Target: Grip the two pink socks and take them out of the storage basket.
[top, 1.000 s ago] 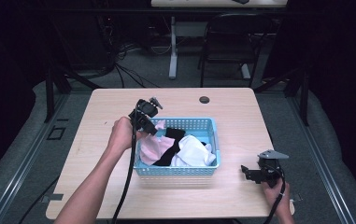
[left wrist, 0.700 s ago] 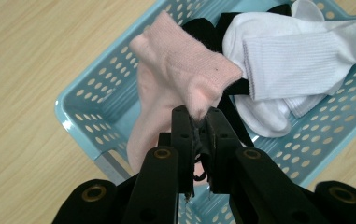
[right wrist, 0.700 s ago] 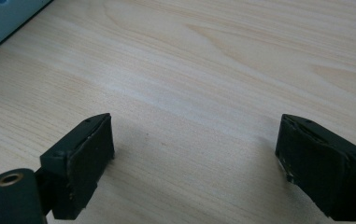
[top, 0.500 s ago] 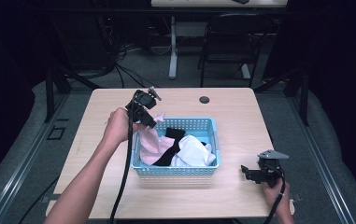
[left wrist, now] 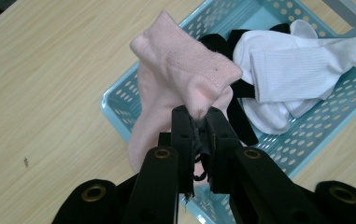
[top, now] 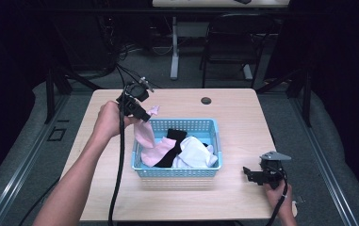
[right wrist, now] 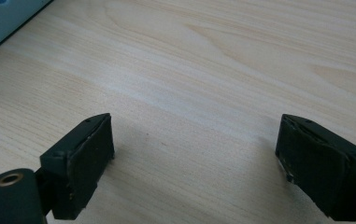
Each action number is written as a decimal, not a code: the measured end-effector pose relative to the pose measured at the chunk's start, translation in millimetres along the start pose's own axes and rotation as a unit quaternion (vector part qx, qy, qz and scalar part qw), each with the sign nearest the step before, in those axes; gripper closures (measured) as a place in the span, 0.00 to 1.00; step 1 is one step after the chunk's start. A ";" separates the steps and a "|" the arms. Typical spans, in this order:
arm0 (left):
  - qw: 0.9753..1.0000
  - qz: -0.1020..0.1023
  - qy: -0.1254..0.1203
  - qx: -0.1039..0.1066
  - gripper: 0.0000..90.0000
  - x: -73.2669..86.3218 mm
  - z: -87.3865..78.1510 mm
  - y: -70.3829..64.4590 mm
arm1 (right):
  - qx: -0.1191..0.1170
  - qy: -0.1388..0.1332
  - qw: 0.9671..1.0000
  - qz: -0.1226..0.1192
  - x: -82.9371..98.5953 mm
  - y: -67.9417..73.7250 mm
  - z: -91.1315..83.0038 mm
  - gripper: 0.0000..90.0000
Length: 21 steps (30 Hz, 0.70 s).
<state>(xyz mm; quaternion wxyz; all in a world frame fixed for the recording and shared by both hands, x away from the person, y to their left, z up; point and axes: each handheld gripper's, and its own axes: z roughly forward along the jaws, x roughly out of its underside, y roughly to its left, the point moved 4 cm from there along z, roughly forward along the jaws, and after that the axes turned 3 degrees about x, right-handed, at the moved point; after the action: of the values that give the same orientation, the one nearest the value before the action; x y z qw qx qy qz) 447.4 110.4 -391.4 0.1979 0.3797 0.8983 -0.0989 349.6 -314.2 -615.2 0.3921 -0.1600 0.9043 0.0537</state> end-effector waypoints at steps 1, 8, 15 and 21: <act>1.000 0.000 -0.001 -0.003 0.93 0.6 -2.5 1.3 | 0.000 0.000 1.000 0.000 0.0 0.0 0.0 0.12; 1.000 -0.005 -0.005 -0.011 0.93 5.7 -16.7 8.6 | 0.000 0.000 1.000 0.000 0.0 0.0 0.0 0.12; 1.000 -0.018 -0.006 -0.018 0.93 15.6 -24.4 19.6 | 0.000 0.000 1.000 0.000 0.0 0.0 0.0 0.12; 0.999 -0.034 -0.006 -0.027 0.93 27.2 -33.7 30.9 | 0.000 0.000 1.000 0.000 0.1 0.0 -0.1 0.12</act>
<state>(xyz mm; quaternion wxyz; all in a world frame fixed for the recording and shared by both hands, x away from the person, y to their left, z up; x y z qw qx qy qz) 443.0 160.3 -373.6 0.2106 0.3430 0.9116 -0.0833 349.5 -314.2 -615.2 0.3923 -0.1601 0.9042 0.0538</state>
